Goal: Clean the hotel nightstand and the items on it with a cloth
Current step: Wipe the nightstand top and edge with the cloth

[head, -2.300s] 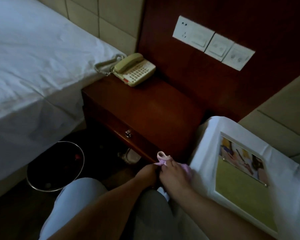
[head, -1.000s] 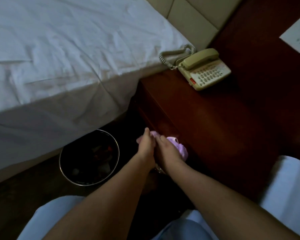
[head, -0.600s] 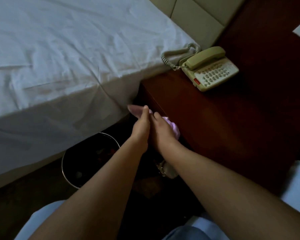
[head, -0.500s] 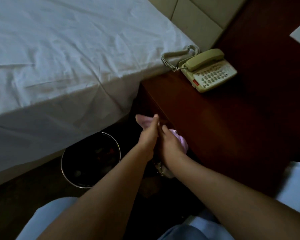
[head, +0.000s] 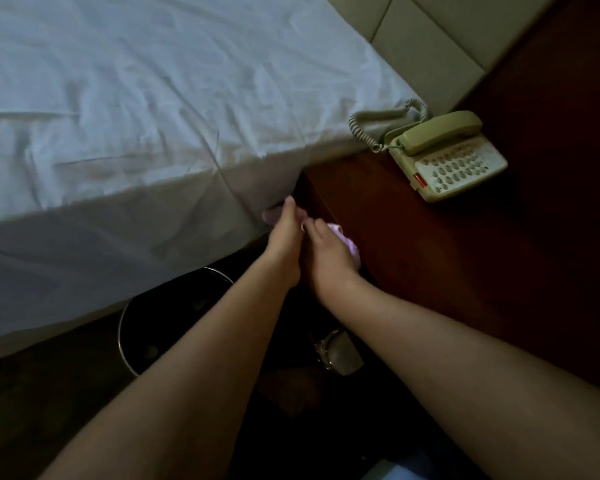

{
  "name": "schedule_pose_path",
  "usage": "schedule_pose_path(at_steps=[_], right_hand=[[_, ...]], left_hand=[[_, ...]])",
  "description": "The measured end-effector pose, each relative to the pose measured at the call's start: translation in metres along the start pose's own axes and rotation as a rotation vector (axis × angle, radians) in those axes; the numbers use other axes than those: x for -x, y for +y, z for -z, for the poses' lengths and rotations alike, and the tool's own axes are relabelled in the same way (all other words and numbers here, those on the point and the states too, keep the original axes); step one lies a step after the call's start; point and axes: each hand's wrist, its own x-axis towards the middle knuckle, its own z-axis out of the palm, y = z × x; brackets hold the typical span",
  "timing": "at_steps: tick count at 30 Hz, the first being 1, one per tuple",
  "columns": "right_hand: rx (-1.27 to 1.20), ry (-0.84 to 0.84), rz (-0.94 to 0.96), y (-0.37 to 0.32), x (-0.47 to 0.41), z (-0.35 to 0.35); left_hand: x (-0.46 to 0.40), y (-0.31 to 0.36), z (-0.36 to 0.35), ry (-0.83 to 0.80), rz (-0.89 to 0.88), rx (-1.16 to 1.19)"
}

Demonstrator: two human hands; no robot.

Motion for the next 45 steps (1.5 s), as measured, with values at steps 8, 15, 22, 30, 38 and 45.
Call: schedule_pose_path(at_steps=[8,15,22,30,38,45], right_hand=[[0.093,0.077,-0.017,0.011,-0.064,0.009],[-0.020,0.056,-0.016,-0.017,-0.012,-0.020],[-0.294,-0.363,-0.192,-0.033,0.080,-0.012],[-0.666,-0.071,-0.249,0.024,0.195,0.020],[-1.140,0.095,-0.459,0.063,0.347,0.040],[-1.540,0.179,-0.703,0.067,0.465,0.047]], left_hand=[[-0.060,0.022,0.029,0.065,-0.159,-0.072],[-0.003,-0.017,0.008,0.104,-0.028,-0.061],[0.070,-0.057,-0.008,-0.005,0.077,-0.206],[0.176,-0.051,-0.022,-0.162,0.120,-0.386],[0.272,-0.066,-0.057,-0.286,-0.077,-0.651],[0.345,-0.108,-0.080,-0.441,-0.055,-0.654]])
